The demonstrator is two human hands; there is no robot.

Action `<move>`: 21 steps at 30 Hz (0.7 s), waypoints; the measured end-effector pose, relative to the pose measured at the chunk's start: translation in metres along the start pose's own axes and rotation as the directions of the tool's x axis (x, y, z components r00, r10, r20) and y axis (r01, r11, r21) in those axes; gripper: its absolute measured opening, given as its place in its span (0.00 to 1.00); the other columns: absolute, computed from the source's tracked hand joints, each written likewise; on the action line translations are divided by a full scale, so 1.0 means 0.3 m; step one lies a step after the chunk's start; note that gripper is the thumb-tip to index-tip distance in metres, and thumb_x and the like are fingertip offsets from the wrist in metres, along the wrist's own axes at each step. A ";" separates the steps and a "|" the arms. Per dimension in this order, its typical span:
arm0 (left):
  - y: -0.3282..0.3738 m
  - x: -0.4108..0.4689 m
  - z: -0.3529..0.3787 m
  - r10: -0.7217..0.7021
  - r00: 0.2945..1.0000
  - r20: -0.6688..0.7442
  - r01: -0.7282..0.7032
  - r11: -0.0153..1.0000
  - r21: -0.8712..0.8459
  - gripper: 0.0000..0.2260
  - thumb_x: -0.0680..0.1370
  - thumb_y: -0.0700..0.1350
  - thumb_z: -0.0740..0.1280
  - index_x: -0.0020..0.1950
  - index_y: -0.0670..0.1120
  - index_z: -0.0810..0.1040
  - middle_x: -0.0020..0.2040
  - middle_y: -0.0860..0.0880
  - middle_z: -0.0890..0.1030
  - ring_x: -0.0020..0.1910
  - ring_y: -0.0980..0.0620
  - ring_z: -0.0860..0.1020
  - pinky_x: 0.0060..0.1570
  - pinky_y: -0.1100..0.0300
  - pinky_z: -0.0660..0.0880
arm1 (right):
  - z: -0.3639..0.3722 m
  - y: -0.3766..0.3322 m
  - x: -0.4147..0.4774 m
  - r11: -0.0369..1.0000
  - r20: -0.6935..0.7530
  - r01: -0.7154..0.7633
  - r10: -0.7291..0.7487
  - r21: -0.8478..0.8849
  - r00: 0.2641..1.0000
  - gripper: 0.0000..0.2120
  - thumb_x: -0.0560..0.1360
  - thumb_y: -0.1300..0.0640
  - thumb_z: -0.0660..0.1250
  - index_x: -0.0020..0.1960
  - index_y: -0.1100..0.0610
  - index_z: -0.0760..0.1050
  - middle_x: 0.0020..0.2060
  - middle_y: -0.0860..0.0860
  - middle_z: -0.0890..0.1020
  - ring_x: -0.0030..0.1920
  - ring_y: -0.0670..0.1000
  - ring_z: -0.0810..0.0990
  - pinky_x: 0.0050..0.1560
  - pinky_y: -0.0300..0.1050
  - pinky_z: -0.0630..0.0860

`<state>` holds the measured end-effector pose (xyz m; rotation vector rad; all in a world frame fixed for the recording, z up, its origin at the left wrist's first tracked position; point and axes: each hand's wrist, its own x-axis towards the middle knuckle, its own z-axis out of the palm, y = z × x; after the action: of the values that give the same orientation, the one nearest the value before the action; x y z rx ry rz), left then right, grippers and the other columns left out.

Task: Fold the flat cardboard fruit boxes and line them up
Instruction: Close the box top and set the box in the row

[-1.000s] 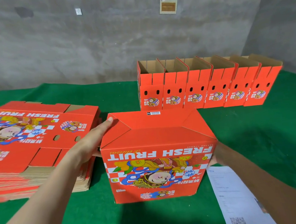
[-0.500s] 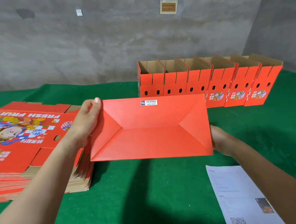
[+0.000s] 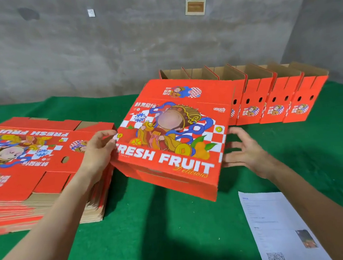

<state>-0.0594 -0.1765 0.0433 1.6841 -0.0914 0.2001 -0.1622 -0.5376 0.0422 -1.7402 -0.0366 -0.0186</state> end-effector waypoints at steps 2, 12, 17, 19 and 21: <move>-0.021 0.004 0.010 -0.014 0.998 0.058 0.005 0.988 0.153 0.11 0.80 0.33 0.59 0.58 0.43 0.74 0.45 0.46 0.80 0.35 0.58 0.78 0.33 0.71 0.74 | 0.027 -0.002 -0.002 0.988 -0.029 0.062 -0.067 -0.140 0.997 0.31 0.62 0.63 0.80 0.53 0.38 0.70 0.55 0.57 0.75 0.42 0.52 0.84 0.43 0.44 0.81; 0.020 -0.109 0.167 -0.062 0.925 0.375 -0.036 0.968 0.249 0.23 0.78 0.49 0.65 0.72 0.49 0.65 0.66 0.55 0.71 0.61 0.53 0.75 0.65 0.51 0.70 | 0.338 0.114 -0.011 0.694 -0.029 0.129 -0.212 -0.708 0.977 0.25 0.71 0.67 0.66 0.58 0.41 0.69 0.59 0.51 0.58 0.44 0.49 0.80 0.56 0.43 0.76; 0.018 -0.159 0.184 -0.045 0.926 0.375 0.004 0.994 0.109 0.17 0.79 0.55 0.58 0.68 0.60 0.60 0.55 0.67 0.72 0.53 0.65 0.74 0.50 0.55 0.76 | 0.473 0.205 -0.052 0.559 0.129 0.137 -0.054 -0.818 0.990 0.30 0.77 0.61 0.61 0.71 0.36 0.58 0.71 0.60 0.50 0.62 0.60 0.74 0.64 0.47 0.70; 0.006 -0.163 0.163 -0.106 0.940 0.325 0.086 0.993 0.075 0.17 0.80 0.57 0.55 0.69 0.59 0.61 0.56 0.61 0.75 0.51 0.63 0.76 0.44 0.57 0.77 | 0.505 0.240 -0.066 0.467 0.191 0.137 0.071 -0.874 0.979 0.34 0.78 0.59 0.60 0.74 0.35 0.49 0.73 0.65 0.45 0.63 0.62 0.73 0.64 0.50 0.70; 0.001 -0.159 0.138 -0.160 0.938 0.307 0.141 0.986 0.086 0.15 0.81 0.57 0.53 0.65 0.55 0.67 0.52 0.58 0.78 0.44 0.65 0.78 0.38 0.62 0.77 | 0.534 0.268 -0.068 0.390 0.203 0.125 0.165 -0.912 0.965 0.39 0.79 0.58 0.61 0.74 0.33 0.38 0.73 0.67 0.37 0.65 0.64 0.70 0.63 0.53 0.71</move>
<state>-0.1031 -0.2202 0.0299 1.7659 -0.1944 -0.1838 -0.1810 -0.3934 -0.0646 -2.9046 -0.2477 0.2723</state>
